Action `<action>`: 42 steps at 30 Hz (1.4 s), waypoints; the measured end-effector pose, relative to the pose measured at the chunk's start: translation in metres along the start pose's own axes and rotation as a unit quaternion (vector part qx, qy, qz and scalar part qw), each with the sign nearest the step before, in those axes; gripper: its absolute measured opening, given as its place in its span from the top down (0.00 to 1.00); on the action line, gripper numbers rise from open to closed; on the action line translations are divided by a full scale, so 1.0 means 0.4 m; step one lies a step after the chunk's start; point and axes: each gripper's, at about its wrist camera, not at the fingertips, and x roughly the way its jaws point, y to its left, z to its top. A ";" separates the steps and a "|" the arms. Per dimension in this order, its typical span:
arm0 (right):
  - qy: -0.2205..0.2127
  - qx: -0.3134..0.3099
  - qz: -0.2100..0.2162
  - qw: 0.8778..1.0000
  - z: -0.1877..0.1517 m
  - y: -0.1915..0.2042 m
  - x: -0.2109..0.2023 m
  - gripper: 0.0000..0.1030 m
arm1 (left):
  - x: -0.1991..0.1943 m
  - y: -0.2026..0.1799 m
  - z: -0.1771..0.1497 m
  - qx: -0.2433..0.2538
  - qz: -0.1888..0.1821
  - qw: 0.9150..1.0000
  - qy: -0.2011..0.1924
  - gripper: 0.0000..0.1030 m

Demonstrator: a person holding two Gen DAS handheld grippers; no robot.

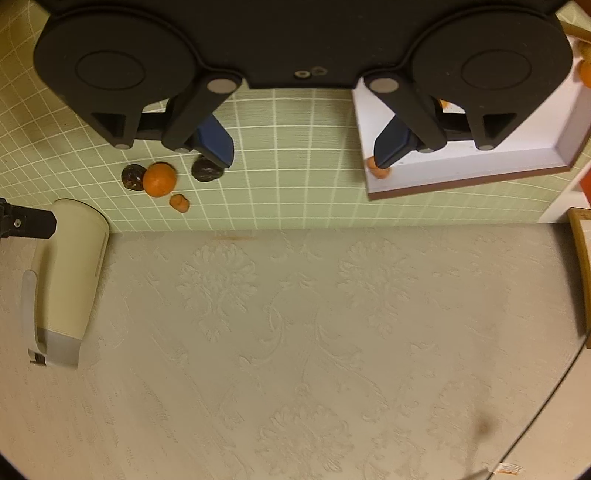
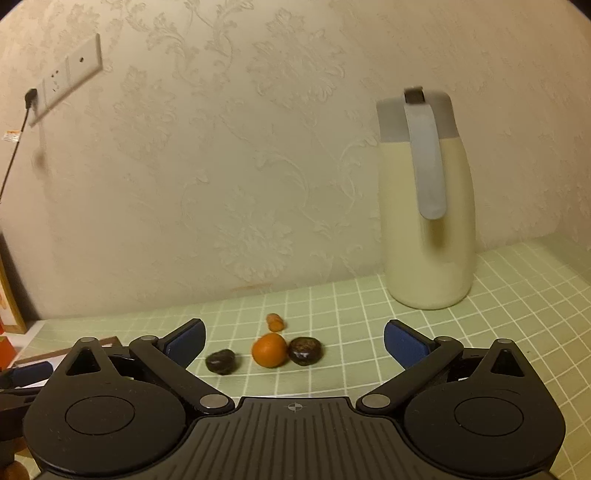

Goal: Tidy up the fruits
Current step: 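Move both open tools back from the box toward the dark fruits, then grasp a dark brown chestnut with the left tool while the right tool approaches another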

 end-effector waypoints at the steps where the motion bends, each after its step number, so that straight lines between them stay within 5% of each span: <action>1: 0.001 0.000 -0.002 1.000 0.001 -0.003 0.004 0.01 | 0.010 -0.006 0.002 0.001 -0.002 1.000 0.003 0.29; 6: 0.016 -0.010 -0.005 1.000 -0.001 -0.011 0.022 0.12 | 0.051 -0.031 0.004 0.002 -0.011 1.000 0.013 0.30; 18: 0.035 0.005 -0.017 0.999 -0.005 -0.051 0.067 0.12 | 0.142 -0.108 0.000 0.020 -0.025 0.999 0.030 0.30; 42: 0.066 -0.001 -0.035 0.997 -0.006 -0.089 0.186 0.12 | 0.284 -0.190 -0.001 0.031 -0.040 0.998 0.042 0.45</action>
